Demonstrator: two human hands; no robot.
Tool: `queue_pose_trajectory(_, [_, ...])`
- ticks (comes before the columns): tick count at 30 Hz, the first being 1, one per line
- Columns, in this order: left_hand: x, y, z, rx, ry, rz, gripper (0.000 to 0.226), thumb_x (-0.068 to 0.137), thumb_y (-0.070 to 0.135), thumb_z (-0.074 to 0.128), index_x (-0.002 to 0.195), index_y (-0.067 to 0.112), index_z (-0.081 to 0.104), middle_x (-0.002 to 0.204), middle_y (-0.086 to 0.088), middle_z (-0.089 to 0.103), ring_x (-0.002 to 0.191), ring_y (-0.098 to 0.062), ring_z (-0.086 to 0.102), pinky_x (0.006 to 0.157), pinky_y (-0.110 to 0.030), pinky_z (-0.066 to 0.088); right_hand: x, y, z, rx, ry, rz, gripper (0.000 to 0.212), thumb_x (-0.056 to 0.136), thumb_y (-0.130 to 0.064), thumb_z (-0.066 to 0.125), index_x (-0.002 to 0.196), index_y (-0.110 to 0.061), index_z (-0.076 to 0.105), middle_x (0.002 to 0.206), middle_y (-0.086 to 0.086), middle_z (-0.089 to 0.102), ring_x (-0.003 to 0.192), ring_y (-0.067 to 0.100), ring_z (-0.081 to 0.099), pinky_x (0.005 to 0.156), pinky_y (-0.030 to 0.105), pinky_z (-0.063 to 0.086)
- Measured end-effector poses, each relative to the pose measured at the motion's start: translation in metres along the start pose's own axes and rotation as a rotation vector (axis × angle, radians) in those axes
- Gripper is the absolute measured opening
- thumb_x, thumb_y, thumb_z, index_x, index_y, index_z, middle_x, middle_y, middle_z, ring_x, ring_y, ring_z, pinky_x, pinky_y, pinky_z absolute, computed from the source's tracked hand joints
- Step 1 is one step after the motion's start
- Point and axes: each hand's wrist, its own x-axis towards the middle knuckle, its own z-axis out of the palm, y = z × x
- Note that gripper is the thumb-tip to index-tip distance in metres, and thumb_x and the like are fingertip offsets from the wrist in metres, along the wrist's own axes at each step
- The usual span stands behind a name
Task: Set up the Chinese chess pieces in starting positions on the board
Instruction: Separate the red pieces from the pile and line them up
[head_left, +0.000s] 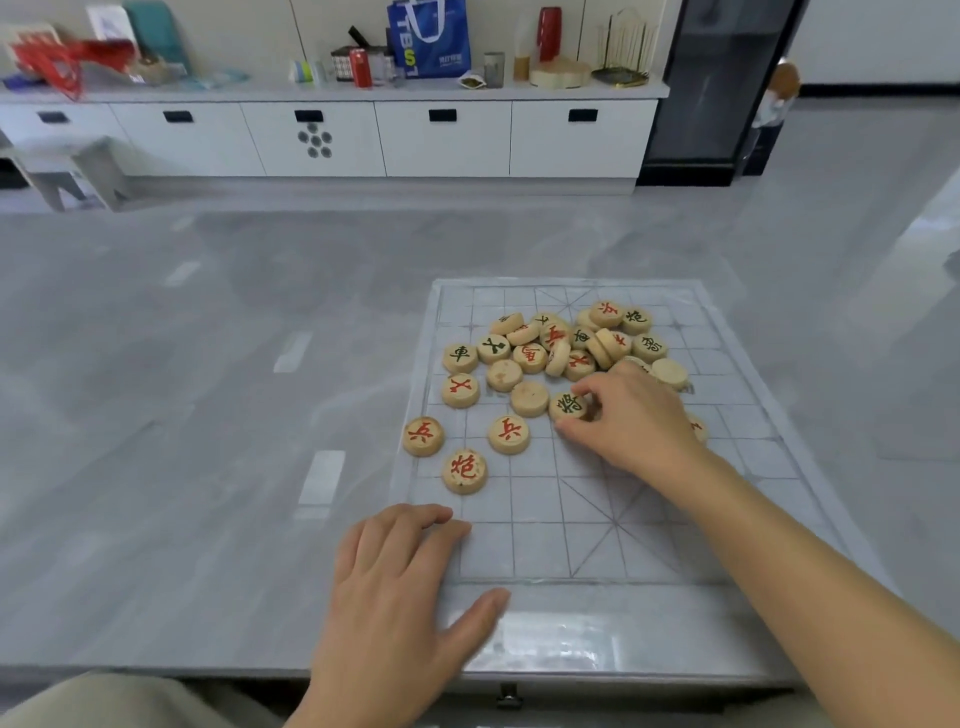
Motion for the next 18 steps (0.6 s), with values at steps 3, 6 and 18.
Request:
queue_pose_trajectory(3, [0.000,0.000,0.003,-0.004,0.079,0.019,0.050,0.073,0.063,0.056,0.099,0.022,0.068,0.106,0.006,0.061,0.101,-0.015,0.050,0.089,-0.035,0.037,0.028,-0.010,-0.011,0.002,0.112,-0.036,0.033,0.079,-0.052,0.060,0.098,-0.026,0.067,0.098,-0.001,0.052,0.088,0.019,0.051,0.071,0.031,0.036])
queue_pose_trajectory(6, [0.000,0.001,0.005,0.004,0.133,0.047,0.050,0.072,0.062,0.059,0.098,0.020,0.069,0.106,0.004,0.062,0.101,-0.017,0.051,0.089,-0.038,0.039,0.061,-0.023,-0.007,-0.215,0.075,-0.070,0.029,0.083,-0.046,0.059,0.100,-0.025,0.068,0.101,0.004,0.050,0.094,0.023,0.049,0.074,0.033,0.032])
queue_pose_trajectory(18, [0.007,0.001,-0.011,-0.283,0.062,-0.271,0.057,0.066,0.062,0.060,0.112,0.029,0.057,0.114,0.019,0.048,0.110,-0.003,0.041,0.094,-0.031,0.041,0.012,-0.045,-0.027,0.281,-0.130,-0.180,0.038,0.075,-0.034,0.069,0.112,-0.031,0.061,0.100,-0.011,0.057,0.089,0.009,0.054,0.075,0.024,0.042])
